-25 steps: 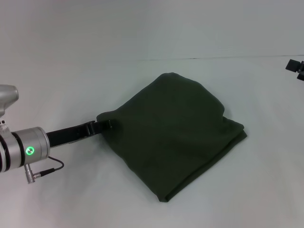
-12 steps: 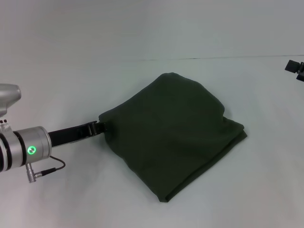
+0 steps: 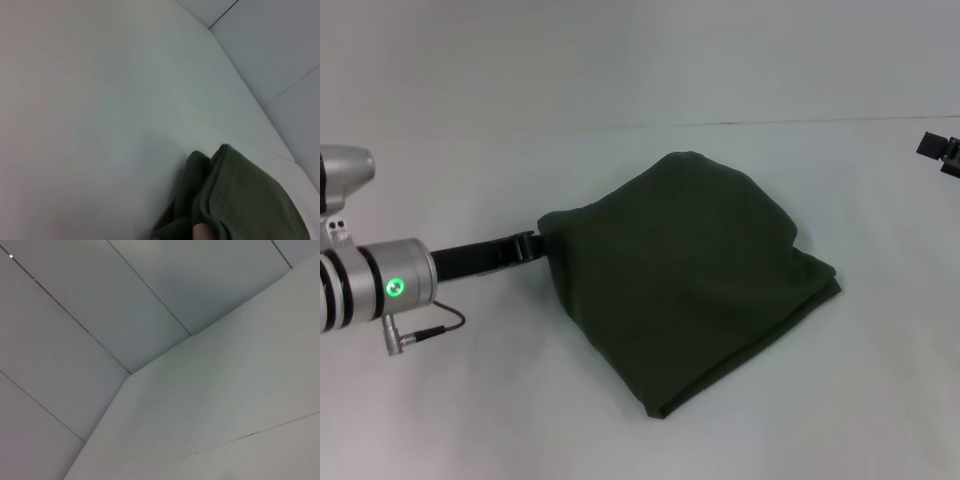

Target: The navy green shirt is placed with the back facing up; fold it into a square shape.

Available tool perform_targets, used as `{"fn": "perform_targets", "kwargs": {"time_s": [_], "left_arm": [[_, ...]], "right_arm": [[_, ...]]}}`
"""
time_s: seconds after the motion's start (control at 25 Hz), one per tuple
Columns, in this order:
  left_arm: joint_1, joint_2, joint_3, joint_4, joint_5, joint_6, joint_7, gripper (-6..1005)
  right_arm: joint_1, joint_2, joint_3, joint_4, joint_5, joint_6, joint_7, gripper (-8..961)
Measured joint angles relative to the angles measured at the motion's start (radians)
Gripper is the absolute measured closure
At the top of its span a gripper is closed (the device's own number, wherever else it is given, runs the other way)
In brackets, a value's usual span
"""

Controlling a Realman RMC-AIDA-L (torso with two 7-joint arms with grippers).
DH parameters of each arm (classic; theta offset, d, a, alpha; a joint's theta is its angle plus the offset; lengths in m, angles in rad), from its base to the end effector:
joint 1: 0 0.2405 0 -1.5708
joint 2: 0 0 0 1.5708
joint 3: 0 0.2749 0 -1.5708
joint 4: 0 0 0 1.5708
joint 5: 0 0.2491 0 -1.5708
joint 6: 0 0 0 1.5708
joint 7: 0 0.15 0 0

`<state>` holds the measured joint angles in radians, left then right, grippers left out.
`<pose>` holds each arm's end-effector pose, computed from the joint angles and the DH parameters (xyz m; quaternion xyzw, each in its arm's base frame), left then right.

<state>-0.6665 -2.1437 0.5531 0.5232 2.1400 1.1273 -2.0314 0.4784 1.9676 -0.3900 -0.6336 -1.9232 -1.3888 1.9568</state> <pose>-0.3030 0.4243 -0.0591 -0.7726 -0.5584 -0.2421 0.1808 0.3725 0.3899 0.0925 -0.7276 0.5200 0.3619 0.2630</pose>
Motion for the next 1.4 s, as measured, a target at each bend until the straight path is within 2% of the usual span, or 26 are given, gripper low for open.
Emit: {"fn": "perform_targets", "kwargs": {"time_s": [0.28,0.6,0.76,1.0,1.4], "left_arm": [[-0.065,0.031,0.036,-0.002,0.009,-0.044,-0.042,985],[-0.135,0.065,0.047,-0.009,0.012,-0.114,-0.057,985],[-0.162,0.068,0.068,-0.011,0.012,-0.157,-0.059,984],[-0.183,0.067,0.101,-0.023,0.012,-0.199,-0.059,984],[-0.166,0.059,0.102,-0.002,0.012,-0.244,-0.043,923]], "right_arm": [[-0.015,0.021,0.003,0.0,0.029,0.002,-0.035,48],[-0.026,0.056,0.004,0.0,0.053,0.0,-0.073,48],[-0.026,0.066,0.004,0.001,0.056,0.004,-0.08,47],[-0.018,0.069,-0.002,0.002,0.06,0.005,-0.082,48],[-0.01,0.069,-0.006,0.008,0.06,0.009,-0.096,47]]}}
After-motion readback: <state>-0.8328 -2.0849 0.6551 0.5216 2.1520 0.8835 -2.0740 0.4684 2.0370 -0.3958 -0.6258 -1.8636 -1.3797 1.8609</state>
